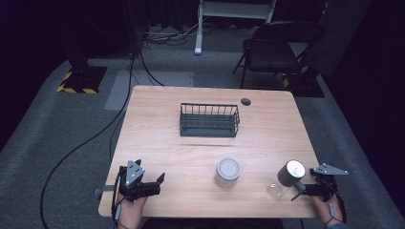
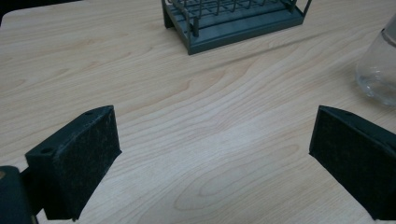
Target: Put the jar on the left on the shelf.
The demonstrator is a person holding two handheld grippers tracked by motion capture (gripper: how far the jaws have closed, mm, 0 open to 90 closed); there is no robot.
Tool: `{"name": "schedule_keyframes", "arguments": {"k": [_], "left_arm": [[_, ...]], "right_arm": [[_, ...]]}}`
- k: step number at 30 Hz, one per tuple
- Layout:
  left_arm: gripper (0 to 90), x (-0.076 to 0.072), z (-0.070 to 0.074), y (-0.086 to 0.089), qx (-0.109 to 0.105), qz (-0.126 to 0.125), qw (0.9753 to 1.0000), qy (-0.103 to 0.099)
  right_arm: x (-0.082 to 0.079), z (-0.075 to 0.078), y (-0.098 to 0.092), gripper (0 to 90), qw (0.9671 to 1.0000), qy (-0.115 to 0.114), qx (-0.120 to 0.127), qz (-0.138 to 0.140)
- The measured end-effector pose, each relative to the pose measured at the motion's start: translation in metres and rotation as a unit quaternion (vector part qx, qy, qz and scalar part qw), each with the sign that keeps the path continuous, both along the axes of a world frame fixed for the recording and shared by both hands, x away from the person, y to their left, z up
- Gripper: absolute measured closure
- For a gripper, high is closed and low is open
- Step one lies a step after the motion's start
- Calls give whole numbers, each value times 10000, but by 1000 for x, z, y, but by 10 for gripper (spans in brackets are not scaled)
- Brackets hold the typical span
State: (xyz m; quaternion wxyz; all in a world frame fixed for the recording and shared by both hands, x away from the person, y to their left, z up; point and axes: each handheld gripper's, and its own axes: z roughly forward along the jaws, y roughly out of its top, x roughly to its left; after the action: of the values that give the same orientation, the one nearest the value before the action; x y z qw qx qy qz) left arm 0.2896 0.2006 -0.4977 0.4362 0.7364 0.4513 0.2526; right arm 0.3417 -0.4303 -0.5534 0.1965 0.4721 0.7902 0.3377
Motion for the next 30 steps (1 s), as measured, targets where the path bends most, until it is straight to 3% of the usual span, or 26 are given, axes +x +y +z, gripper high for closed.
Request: {"name": "schedule_keyframes", "arguments": {"k": [12, 16, 30], "left_arm": [[15, 4, 9, -16, -83, -265, 9996, -90], [15, 6, 11, -21, -211, -351, 9991, -64], [15, 14, 17, -40, -206, -647, 9976, -126]], "right_arm": [[0, 0, 0, 35, 10000, 0, 0, 1], [0, 0, 0, 35, 10000, -1, 0, 0], [0, 0, 0, 35, 10000, -1, 0, 0]]}}
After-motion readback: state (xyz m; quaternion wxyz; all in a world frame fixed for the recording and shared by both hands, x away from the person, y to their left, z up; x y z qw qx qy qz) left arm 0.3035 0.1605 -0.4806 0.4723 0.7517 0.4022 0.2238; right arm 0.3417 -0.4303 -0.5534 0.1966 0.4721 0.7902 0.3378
